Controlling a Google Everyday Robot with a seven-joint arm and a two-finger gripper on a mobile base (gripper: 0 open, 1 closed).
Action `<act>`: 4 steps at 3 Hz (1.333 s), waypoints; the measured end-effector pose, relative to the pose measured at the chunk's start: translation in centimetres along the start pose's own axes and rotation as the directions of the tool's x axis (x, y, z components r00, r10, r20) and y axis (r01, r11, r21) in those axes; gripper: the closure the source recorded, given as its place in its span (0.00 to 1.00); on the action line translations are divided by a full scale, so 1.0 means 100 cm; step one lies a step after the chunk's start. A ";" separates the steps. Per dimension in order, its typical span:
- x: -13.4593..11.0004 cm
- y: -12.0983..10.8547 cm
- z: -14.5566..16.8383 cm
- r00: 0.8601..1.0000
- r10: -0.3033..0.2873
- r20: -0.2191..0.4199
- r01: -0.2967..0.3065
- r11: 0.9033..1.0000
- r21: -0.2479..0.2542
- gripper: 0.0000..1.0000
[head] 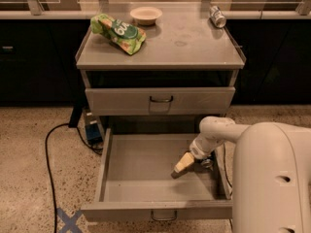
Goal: Pick pepsi can from middle drawer and place on counter
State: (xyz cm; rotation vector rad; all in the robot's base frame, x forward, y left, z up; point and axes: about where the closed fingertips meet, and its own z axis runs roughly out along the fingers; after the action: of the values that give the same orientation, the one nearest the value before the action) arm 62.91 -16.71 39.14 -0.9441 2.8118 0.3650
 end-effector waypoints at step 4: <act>0.002 -0.005 0.011 0.999 -0.016 -0.039 0.019 0.998 0.066 0.00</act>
Offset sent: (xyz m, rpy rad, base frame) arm 0.0072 -0.0074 -0.0061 -0.1415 -0.0751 0.0165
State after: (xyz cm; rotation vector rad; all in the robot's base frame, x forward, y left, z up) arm 63.12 -16.98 37.96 -0.9713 2.8288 0.2525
